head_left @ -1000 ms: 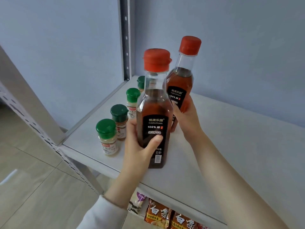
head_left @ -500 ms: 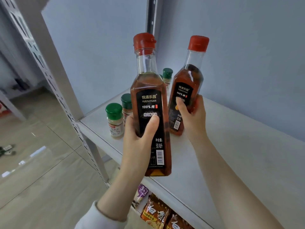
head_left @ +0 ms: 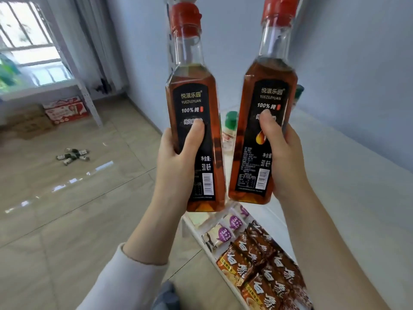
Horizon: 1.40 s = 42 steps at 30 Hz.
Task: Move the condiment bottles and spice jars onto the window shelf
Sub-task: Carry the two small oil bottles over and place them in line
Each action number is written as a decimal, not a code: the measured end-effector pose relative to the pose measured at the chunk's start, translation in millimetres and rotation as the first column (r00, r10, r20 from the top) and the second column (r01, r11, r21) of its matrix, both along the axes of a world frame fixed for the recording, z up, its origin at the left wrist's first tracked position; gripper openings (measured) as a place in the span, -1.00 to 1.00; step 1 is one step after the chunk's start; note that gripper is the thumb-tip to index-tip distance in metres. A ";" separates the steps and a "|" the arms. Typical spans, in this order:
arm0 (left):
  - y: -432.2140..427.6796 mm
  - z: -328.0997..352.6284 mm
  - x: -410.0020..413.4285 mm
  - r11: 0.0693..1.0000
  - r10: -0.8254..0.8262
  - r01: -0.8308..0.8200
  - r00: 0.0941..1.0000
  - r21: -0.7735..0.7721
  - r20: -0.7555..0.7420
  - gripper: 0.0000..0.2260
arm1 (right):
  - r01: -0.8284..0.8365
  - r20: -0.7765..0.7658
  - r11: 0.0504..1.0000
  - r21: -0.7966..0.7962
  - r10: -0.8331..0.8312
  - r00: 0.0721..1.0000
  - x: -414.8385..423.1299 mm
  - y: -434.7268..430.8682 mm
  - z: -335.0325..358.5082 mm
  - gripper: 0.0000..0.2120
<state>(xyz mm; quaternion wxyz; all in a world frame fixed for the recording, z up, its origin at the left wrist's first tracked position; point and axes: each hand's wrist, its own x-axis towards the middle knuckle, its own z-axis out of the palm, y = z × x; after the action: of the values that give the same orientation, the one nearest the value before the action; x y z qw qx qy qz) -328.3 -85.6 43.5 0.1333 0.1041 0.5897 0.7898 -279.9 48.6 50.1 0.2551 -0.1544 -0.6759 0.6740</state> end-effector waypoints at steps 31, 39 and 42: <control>-407.4 -101.1 -401.8 0.790 0.597 -0.551 0.790 -0.268 0.136 -0.69 | -0.528 0.270 0.821 -0.216 0.570 0.776 -470.0 -399.1 -104.0 -0.67; -422.7 -91.3 -543.7 0.776 0.611 -0.560 0.781 -0.291 0.126 -0.67 | -0.552 0.293 0.807 -0.209 0.590 0.752 -621.4 -415.9 -96.1 -0.64; -437.2 -92.8 -597.5 0.770 0.620 -0.568 0.774 -0.291 0.129 -0.66 | -0.562 0.294 0.801 -0.209 0.599 0.745 -680.4 -430.9 -101.0 -0.64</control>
<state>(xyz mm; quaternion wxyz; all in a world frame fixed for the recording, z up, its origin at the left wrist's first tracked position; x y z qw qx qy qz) -925.8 -522.8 -49.3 -0.0496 -0.1925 0.6630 0.7217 -960.3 -382.3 -50.9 -0.0989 -0.0657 -0.6870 0.7169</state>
